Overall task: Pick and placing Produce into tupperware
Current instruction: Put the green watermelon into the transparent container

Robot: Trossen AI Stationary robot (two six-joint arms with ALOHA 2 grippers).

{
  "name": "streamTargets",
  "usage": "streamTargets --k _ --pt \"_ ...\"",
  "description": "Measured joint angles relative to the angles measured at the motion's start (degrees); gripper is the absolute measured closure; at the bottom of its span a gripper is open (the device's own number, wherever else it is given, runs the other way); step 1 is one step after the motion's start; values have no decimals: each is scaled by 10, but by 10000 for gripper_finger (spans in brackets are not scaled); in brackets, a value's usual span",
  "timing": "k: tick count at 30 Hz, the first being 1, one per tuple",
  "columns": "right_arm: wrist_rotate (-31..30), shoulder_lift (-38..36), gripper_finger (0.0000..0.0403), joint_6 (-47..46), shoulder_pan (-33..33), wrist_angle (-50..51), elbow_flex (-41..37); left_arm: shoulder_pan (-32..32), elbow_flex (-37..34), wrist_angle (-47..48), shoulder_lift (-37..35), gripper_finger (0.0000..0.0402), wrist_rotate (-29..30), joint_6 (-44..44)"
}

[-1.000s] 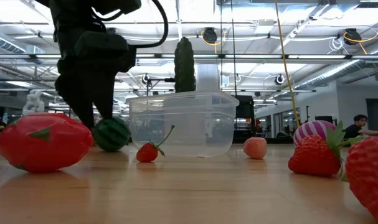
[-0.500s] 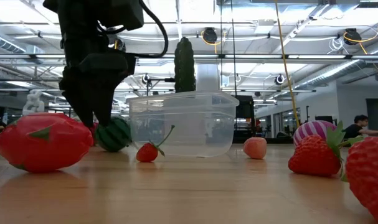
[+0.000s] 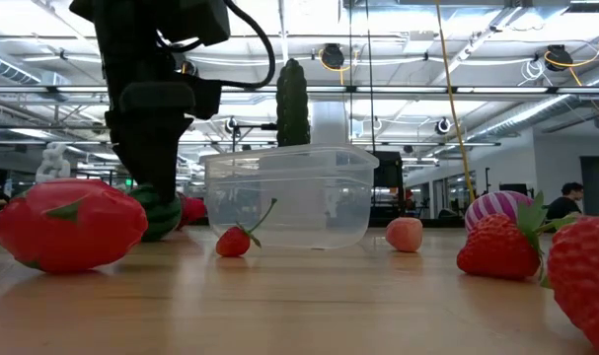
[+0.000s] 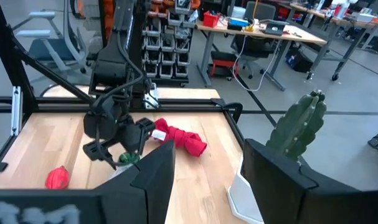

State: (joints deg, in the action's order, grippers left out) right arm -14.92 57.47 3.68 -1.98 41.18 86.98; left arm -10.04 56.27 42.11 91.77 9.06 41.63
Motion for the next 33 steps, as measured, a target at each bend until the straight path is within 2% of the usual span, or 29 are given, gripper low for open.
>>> streamTargets --k 20,27,33 --pt "0 0 220 2 0 -2 0 -2 -1 11 0 9 -26 -5" --pt "0 0 220 6 0 -2 0 -2 -26 11 0 9 -41 15" --pt "0 0 220 16 0 -8 0 -2 -26 -4 0 9 -30 16"
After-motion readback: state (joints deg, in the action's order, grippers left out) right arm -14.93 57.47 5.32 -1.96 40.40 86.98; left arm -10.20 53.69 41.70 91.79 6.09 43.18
